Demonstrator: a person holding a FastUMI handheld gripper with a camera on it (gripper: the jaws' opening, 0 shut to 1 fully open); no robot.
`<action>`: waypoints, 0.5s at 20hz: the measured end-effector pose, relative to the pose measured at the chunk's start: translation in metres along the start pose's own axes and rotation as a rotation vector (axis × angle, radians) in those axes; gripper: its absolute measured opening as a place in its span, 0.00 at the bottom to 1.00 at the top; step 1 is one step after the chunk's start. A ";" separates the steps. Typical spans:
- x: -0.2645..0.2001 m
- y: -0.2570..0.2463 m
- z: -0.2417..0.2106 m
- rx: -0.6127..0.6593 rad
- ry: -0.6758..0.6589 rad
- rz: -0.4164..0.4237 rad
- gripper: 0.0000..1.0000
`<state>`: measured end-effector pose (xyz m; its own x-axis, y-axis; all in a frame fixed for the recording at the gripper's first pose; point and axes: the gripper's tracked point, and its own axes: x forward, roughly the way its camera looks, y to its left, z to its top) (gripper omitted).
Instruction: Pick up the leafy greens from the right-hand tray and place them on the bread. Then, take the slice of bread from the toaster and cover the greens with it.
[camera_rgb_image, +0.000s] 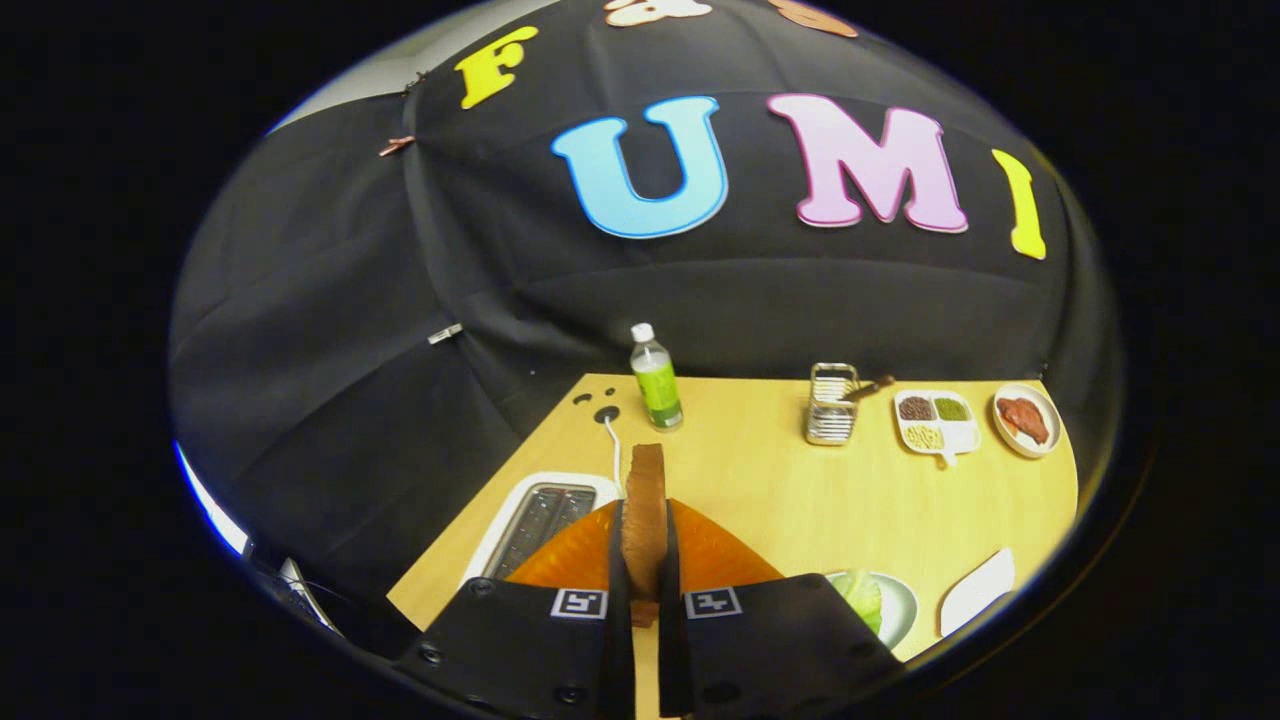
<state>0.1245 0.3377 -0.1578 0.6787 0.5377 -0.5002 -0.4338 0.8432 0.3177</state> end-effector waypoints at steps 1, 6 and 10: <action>-0.002 -0.013 -0.010 0.013 0.019 -0.015 0.13; -0.003 -0.076 -0.052 0.113 0.095 -0.061 0.13; -0.001 -0.110 -0.088 0.205 0.149 -0.077 0.13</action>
<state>0.1188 0.2446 -0.2631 0.6037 0.4787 -0.6375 -0.2449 0.8723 0.4232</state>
